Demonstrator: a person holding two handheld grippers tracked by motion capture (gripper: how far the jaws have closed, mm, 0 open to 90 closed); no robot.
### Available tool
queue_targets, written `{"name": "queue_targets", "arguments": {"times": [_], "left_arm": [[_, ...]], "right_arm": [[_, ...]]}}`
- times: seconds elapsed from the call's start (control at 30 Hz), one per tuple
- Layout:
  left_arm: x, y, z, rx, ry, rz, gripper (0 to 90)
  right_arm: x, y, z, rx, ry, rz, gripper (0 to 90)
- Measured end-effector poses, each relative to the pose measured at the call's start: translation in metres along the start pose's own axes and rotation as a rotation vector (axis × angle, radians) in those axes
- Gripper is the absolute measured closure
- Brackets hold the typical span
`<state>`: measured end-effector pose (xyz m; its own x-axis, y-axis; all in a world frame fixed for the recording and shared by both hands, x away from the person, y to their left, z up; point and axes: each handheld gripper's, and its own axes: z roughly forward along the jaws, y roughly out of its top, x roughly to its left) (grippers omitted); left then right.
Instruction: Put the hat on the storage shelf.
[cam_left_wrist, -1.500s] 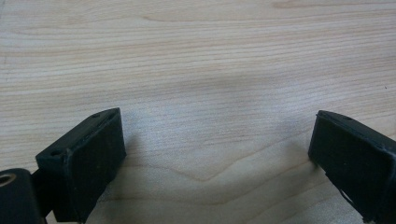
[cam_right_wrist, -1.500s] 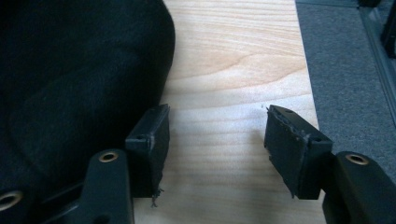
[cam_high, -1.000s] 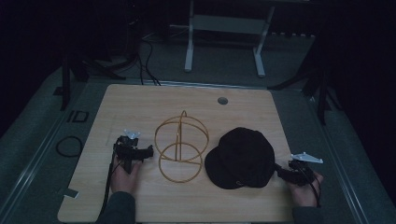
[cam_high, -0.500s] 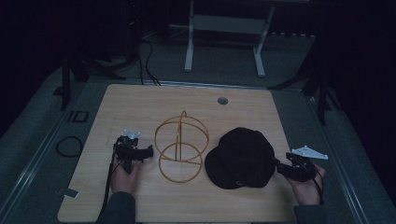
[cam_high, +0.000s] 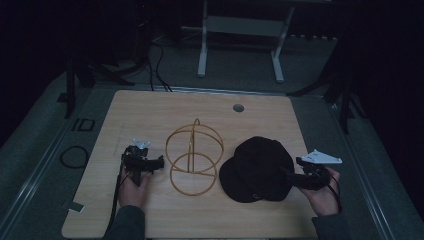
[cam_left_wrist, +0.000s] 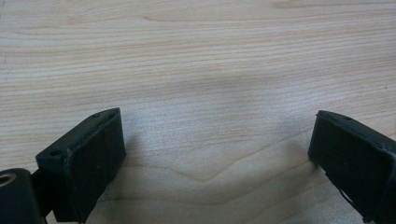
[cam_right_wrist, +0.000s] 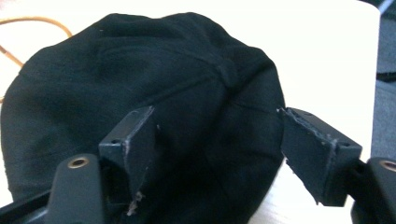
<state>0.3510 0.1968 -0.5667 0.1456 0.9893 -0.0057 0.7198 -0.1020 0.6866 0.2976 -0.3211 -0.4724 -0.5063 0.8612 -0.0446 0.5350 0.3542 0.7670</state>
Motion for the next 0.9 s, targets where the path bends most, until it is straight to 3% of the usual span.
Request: {"name": "queue_targets", "arguments": {"times": [0.4,0.57,0.9], "left_arm": [[0.000,0.000,0.000,0.000,0.000,0.000,3.4],[0.000,0.000,0.000,0.000,0.000,0.000,3.4],[0.000,0.000,0.000,0.000,0.000,0.000,3.4]], "right_arm": [[0.019,0.022,0.008,0.025,0.061,-0.118,20.3],[0.023,0.032,0.012,0.030,0.097,-0.157,18.6],[0.029,0.042,0.020,0.060,0.126,-0.230,17.1]]}}
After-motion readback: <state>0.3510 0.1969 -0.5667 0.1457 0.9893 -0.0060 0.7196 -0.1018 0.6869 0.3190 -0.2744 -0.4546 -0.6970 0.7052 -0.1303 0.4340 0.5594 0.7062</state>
